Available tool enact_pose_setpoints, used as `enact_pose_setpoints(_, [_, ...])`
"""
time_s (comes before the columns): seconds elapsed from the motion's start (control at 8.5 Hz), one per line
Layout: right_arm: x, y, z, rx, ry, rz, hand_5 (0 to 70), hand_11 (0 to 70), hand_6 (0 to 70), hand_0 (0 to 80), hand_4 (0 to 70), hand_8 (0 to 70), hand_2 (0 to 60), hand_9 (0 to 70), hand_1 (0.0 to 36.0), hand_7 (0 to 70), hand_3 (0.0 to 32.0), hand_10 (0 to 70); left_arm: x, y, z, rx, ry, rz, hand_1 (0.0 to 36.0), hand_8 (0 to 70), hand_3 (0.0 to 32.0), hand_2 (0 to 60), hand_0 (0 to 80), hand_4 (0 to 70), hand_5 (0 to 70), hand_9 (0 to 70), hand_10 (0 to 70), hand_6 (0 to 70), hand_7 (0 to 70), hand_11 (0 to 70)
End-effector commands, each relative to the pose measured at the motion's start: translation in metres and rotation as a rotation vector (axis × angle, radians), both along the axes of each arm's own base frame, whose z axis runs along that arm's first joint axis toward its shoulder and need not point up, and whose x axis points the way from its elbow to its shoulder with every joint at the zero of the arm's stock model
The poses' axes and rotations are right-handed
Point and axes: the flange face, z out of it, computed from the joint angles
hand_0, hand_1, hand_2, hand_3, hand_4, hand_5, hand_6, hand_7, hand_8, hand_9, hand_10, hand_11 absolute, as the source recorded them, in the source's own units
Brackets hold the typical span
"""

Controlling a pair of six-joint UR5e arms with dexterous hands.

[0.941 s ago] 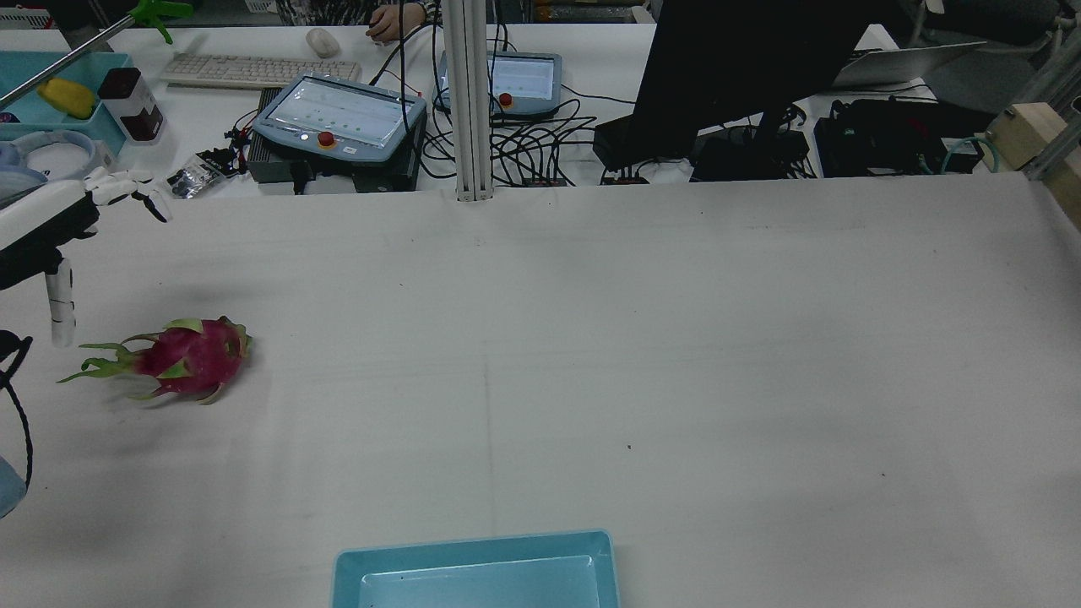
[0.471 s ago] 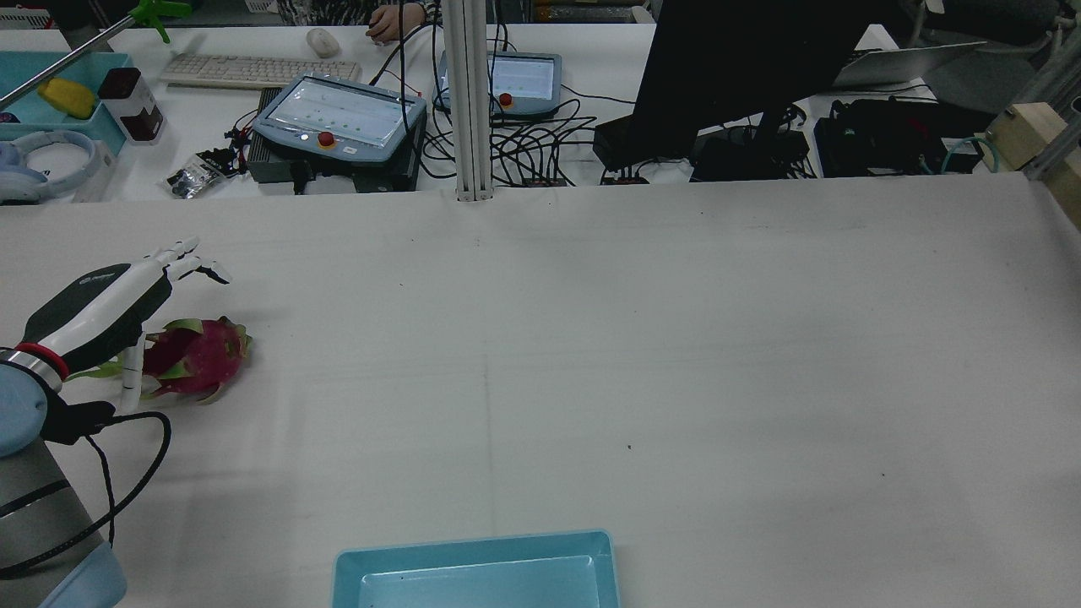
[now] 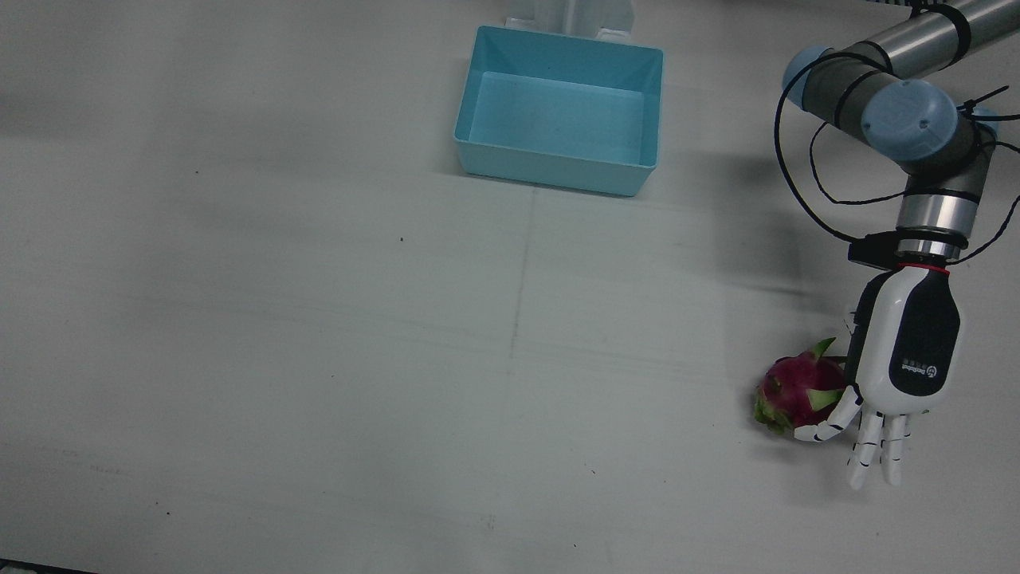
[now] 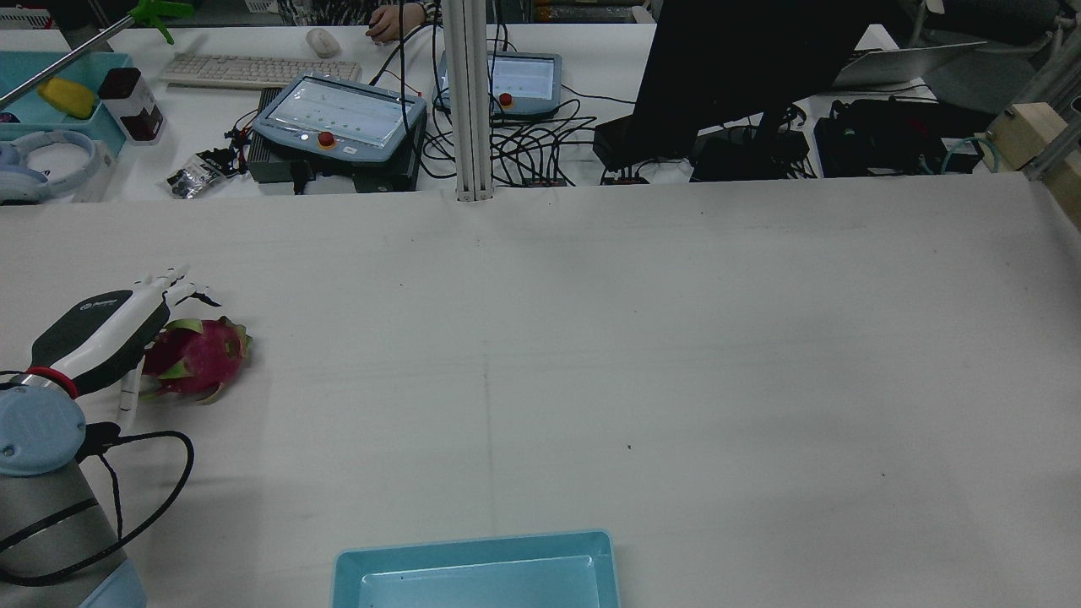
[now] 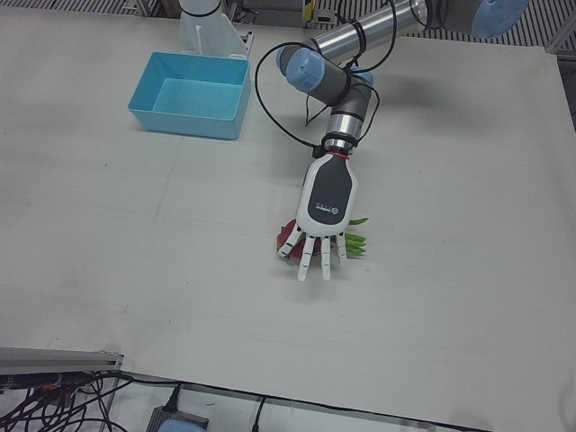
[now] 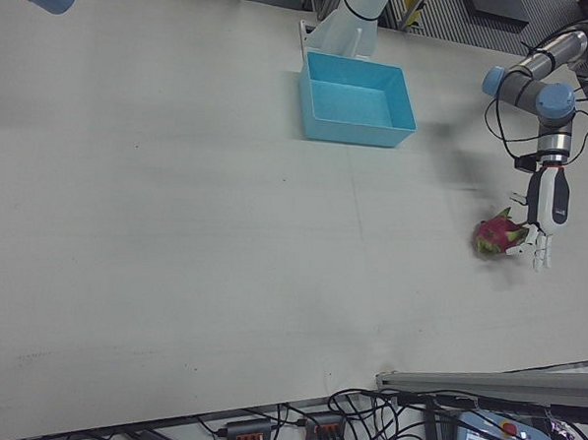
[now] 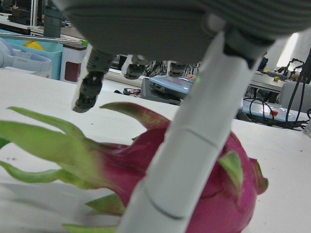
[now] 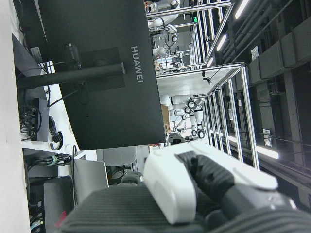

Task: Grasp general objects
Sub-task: 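Lower the left hand over the dragon fruit, fingers open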

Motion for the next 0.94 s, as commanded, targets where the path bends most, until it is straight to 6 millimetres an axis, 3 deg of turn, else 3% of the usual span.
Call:
enact_pose_setpoints(0.0, [0.0000,-0.0001,-0.0001,-0.001,0.000,0.000,0.0,0.0,0.0,0.0,0.0,0.0,0.0,0.0,0.0,0.0,0.0,0.0,0.0212,0.0099,0.0134,-0.031,-0.041,0.036,36.0,8.0,32.0,3.6,80.0,0.0,33.6,0.2,0.0,0.0,8.4,0.0])
enact_pose_setpoints(0.82, [0.0000,-0.0003,-0.0009,0.001,0.001,0.000,0.0,0.0,0.0,0.0,0.0,0.0,0.0,0.0,0.0,0.0,0.0,0.0,0.0239,0.0069,0.0173,-0.032,-0.049,0.018,36.0,9.0,32.0,5.9,80.0,0.0,35.6,0.2,0.0,0.0,8.3,0.1])
